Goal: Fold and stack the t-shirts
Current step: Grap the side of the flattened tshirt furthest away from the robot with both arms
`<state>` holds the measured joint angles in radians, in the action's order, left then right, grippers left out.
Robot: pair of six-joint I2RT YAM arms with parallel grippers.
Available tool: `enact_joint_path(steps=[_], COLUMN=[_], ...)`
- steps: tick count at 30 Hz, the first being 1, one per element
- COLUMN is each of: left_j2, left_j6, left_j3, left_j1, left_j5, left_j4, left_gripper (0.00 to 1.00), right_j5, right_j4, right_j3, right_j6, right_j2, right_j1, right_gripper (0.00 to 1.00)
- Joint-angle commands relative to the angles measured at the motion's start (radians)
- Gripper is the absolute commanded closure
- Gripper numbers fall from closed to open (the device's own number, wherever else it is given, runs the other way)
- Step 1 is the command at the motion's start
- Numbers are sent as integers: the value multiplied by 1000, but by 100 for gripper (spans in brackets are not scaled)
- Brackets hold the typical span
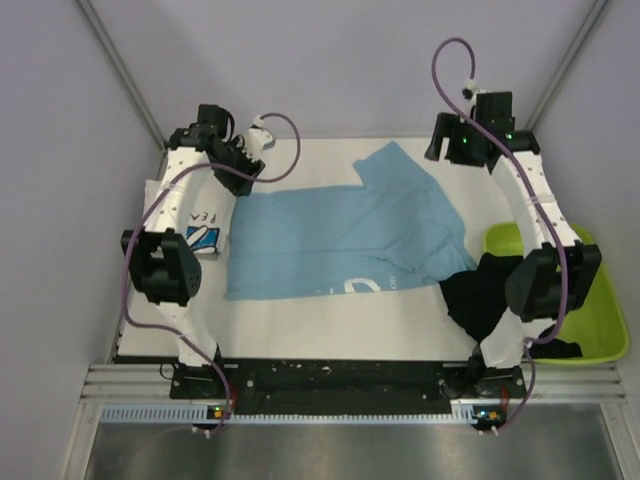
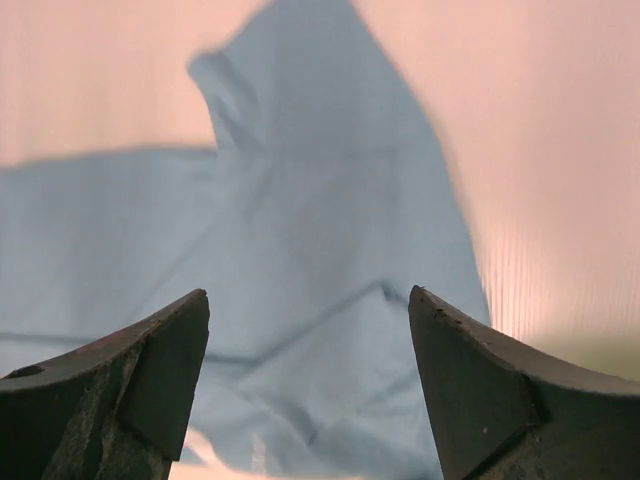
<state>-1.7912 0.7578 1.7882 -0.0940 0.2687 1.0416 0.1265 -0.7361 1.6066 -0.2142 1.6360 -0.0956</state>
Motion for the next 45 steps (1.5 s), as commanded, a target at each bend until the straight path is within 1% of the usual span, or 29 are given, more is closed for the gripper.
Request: enact_joint_path(steps=[1, 2, 4, 6, 7, 8, 10, 12, 13, 16, 18, 20, 24, 26, 28, 30, 33, 35, 38, 41, 45], left_j2=[-274, -324, -399, -442, -460, -476, -507, -530, -539, -550, -550, -554, -574, -589, -606, -620, -642, -640, -617, -587, -524], left_j6=[-221, -236, -248, -241, -224, -206, -178, -144, -123, -48, 15, 67, 130, 146, 161, 163, 164, 167, 173, 160, 144], left_j3=[264, 325, 391, 395, 398, 396, 396, 392, 386, 326, 272, 243, 246, 260, 270, 281, 313, 316, 297, 280, 249], left_j1=[36, 39, 39, 37, 33, 30, 19, 10, 5, -19, -35, -44, -50, -50, -50, -52, -52, -52, -52, -55, -62], left_j5=[-22, -19, -5, 9, 16, 17, -14, -52, -89, -224, -259, -260, -209, -191, -174, -183, -180, -151, -117, -117, -91], left_j4=[43, 52, 45, -9, -27, -43, -64, -81, -93, -162, -189, -184, -128, -95, -72, -71, -54, -38, -22, -15, -6], left_gripper=[45, 45, 45, 44, 43, 43, 41, 38, 36, 34, 33, 34, 36, 38, 40, 44, 57, 74, 99, 100, 100], right_j5=[7, 9, 2, -16, -28, -34, -31, -30, -28, -63, -117, -203, -336, -337, -347, -355, -312, -288, -223, -177, -146], right_j4=[44, 44, 55, 102, 140, 209, 372, 473, 492, 475, 436, 380, 282, 247, 224, 193, 141, 106, 90, 51, 4], right_j3=[312, 385, 551, 660, 685, 679, 607, 558, 562, 616, 647, 688, 710, 702, 714, 748, 837, 883, 895, 909, 926], right_j6=[24, 18, -7, -43, -65, -86, -125, -184, -213, -293, -304, -240, 20, 91, 108, 119, 130, 131, 107, 98, 145], right_j2=[297, 376, 519, 635, 681, 703, 725, 749, 771, 827, 857, 880, 881, 883, 889, 906, 953, 978, 983, 987, 984], right_j1=[-6, -4, -6, -4, -6, -6, -6, -4, -7, -21, -39, -64, -111, -105, -95, -93, -90, -89, -75, -53, -49], right_gripper=[21, 22, 22, 23, 23, 23, 23, 23, 24, 26, 27, 27, 24, 24, 24, 24, 25, 25, 25, 28, 32])
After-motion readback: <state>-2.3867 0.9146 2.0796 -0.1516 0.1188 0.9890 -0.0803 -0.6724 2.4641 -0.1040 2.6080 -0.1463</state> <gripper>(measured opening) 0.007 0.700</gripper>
